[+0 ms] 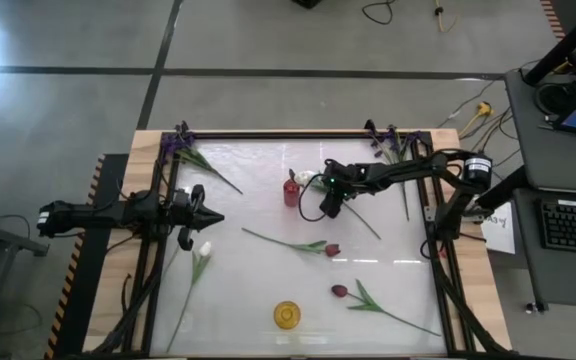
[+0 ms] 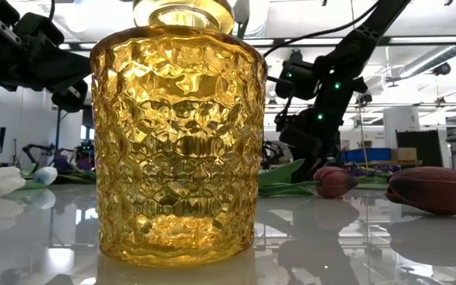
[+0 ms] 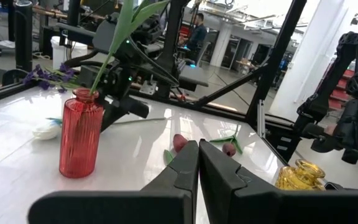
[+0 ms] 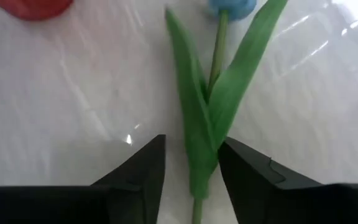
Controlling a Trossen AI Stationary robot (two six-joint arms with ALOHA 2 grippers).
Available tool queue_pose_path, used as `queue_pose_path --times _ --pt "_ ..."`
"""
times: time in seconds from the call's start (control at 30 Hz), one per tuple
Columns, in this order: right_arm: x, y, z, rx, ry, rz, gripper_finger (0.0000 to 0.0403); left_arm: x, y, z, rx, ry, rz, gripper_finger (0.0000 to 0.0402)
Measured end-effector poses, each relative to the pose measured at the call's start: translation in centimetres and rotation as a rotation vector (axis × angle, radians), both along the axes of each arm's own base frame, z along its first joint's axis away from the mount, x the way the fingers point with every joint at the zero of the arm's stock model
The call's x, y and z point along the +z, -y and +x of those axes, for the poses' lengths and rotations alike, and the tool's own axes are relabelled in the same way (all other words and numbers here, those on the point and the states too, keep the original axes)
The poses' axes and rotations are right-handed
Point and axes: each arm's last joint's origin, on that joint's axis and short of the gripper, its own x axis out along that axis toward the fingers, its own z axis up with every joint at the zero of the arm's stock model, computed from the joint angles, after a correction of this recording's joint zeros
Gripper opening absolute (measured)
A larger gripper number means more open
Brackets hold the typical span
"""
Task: Sort flowers into vase by color
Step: Put the top center white tulip into the red vase
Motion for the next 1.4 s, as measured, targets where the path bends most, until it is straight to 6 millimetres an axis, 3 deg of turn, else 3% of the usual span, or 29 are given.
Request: queue_pose_path --times 0.33,0.43,0.57,0.77,0.93,1.07,1.4 --pt "-0.1 -0.2 -0.7 0.001 0.024 -0.025 0.0019 0.0 0.0 0.0 0.000 0.000 0.000 0.0000" --pt "1.2 -0.4 -1.4 -0.010 0.052 -0.054 0.0017 0.0 0.0 0.0 0.000 0.000 0.000 0.0000" --pt "4.9 -0.4 -2.5 -0.057 0.186 -0.162 0.0016 0.0 0.0 0.0 0.000 0.000 0.000 0.0000" --pt "11.1 -0.8 -3.6 -0.041 0.599 -0.346 0.0014 0.0 0.0 0.0 0.000 0.000 0.000 0.0000" --pt "14.3 -1.0 -4.1 -0.027 0.912 -0.494 0.0014 0.0 0.0 0.0 0.000 0.000 0.000 0.0000" --pt "15.6 -1.1 -3.5 0.058 1.101 -0.568 0.0013 0.0 0.0 0.0 0.000 0.000 0.000 0.0000" --pt "16.0 -0.9 -0.8 0.139 1.331 -0.738 0.0013 0.0 0.0 0.0 0.000 0.000 0.000 0.0000"
